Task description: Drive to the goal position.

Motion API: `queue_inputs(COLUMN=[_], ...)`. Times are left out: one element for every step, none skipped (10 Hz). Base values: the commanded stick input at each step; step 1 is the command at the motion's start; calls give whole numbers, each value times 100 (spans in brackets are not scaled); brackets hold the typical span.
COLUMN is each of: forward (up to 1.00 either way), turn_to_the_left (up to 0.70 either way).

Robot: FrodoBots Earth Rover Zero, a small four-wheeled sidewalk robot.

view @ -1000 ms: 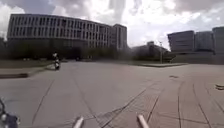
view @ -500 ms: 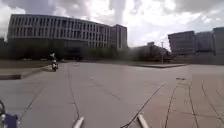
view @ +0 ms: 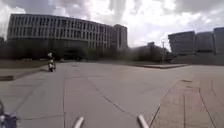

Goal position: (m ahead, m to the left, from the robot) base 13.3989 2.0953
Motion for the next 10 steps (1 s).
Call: queue_inputs(forward=[69, 69, 69, 69, 70, 70, 70, 70, 70, 70], turn_to_the_left=[0, 0, 0, 0, 0, -3, -14, -25, -34, -29])
